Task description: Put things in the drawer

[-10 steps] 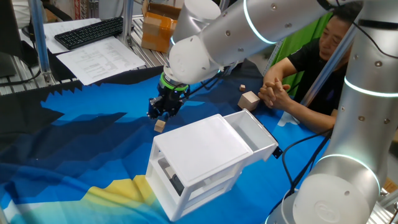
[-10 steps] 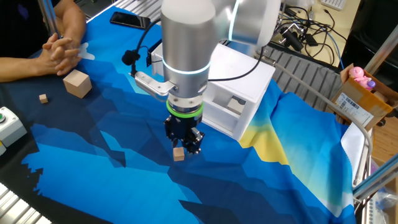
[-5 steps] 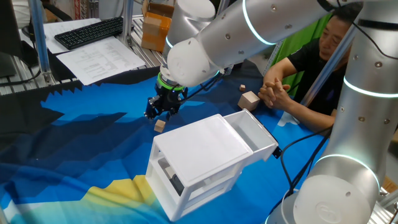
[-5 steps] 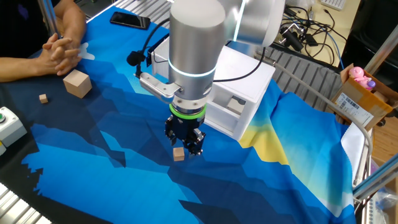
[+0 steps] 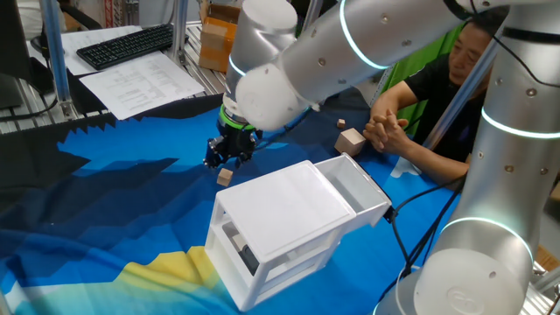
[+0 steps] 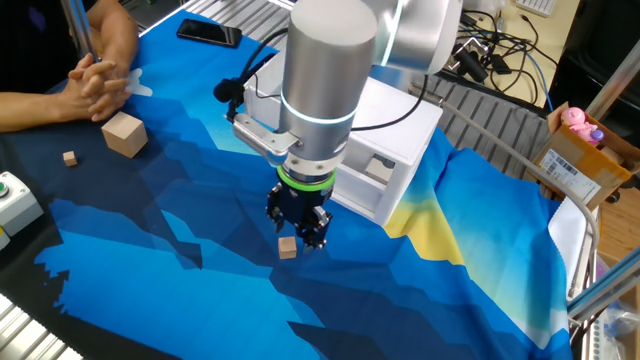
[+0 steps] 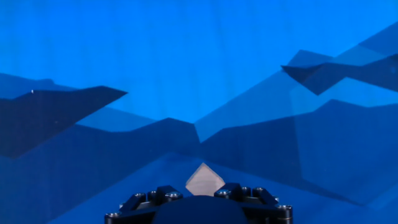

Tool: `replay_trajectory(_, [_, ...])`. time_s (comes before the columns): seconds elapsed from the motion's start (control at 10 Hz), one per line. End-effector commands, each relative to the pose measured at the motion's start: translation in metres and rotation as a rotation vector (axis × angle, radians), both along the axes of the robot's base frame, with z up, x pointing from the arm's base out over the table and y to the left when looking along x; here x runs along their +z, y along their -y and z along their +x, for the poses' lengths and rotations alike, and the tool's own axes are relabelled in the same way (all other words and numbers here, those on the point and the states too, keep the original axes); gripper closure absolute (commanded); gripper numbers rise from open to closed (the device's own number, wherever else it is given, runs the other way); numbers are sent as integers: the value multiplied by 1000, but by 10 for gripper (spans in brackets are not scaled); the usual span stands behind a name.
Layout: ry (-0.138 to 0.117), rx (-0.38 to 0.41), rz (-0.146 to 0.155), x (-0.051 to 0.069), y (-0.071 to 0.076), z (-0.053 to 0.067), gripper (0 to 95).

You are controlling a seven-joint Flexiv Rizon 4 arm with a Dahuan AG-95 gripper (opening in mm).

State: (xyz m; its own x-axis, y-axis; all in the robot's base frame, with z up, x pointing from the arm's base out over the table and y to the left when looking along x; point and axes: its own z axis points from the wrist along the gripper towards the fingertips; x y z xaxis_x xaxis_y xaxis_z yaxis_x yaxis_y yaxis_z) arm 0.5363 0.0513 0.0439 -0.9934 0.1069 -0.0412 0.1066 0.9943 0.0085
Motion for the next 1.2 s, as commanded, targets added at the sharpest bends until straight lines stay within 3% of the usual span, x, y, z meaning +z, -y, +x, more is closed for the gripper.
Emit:
replay_trajectory(0.1, [-50,39,11,-2,-1,1,380])
replay_trajectory(0.3, [-35,42,3,-14,-1,1,380])
replay_trajectory(0.7, [-28,47,7,-30,3,-1,380])
replay_trajectory(0.8, [-28,54,7,-31,3,-1,570])
replay_trajectory(0.9, [-27,58,10,-32,4,-1,950])
replay_trajectory(1.2, [-24,59,12,-34,5,-2,950])
